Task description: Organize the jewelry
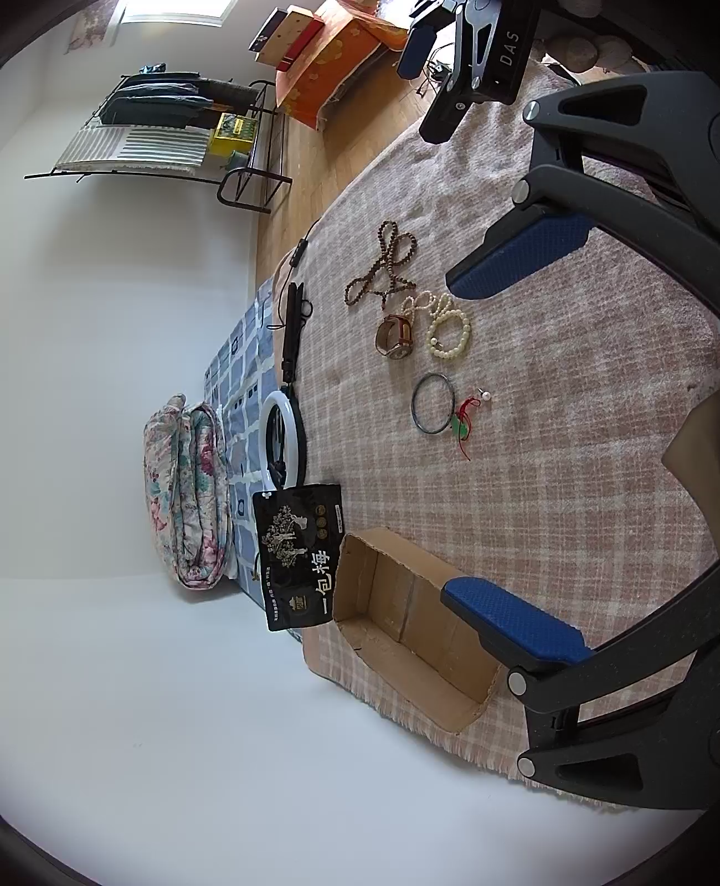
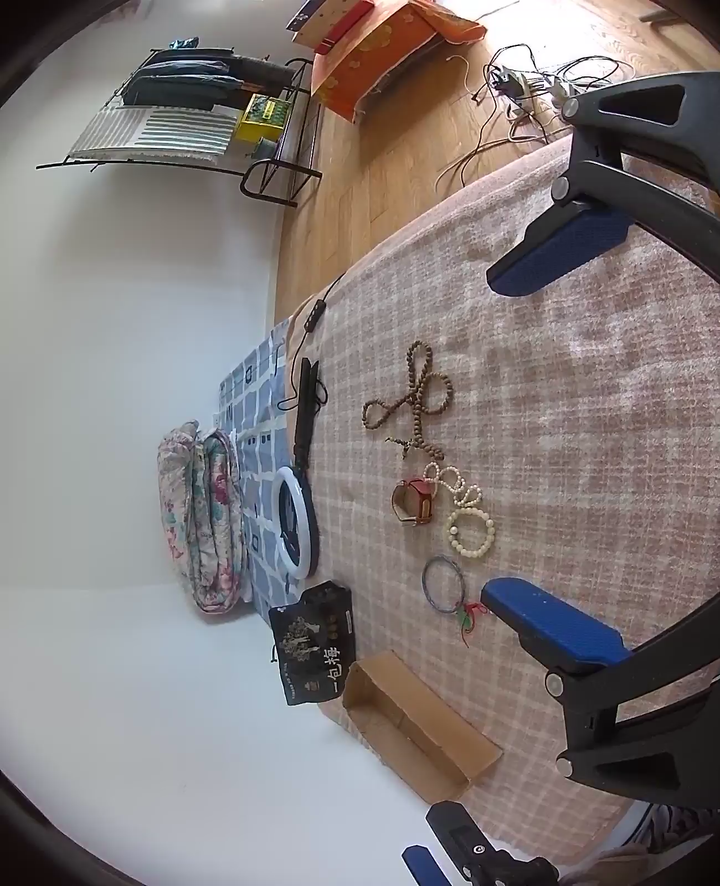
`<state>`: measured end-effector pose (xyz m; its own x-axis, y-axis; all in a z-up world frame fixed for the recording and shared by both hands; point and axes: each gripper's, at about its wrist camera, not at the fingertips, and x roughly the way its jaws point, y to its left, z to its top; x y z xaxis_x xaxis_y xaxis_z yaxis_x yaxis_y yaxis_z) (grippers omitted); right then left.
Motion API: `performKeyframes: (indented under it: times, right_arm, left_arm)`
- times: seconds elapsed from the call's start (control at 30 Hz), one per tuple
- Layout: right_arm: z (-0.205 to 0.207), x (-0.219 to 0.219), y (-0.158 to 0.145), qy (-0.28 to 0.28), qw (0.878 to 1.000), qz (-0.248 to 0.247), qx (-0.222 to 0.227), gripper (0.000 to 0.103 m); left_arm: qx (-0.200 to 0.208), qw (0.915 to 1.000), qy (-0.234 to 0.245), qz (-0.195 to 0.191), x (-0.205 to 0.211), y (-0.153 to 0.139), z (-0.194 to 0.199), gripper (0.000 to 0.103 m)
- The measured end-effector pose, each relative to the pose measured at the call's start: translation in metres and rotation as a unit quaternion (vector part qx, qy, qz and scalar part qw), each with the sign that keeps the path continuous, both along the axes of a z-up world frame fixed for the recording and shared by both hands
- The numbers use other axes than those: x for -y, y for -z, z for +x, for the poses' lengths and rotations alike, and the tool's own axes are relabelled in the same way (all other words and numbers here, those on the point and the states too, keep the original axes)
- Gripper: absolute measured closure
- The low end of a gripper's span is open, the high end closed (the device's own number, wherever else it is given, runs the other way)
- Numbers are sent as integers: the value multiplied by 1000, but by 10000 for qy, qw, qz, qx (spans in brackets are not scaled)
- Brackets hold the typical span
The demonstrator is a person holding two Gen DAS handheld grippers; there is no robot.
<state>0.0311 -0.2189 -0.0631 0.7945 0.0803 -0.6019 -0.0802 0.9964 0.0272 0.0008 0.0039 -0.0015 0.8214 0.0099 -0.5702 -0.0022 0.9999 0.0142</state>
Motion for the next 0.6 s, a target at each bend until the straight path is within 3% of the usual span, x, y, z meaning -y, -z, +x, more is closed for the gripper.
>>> performKeyframes:
  times: [0.6]
  right_arm:
    - [0, -1, 1, -14, 10000, 38, -17, 0]
  left_arm:
    - [14, 10000, 3, -1, 0, 0, 0, 1]
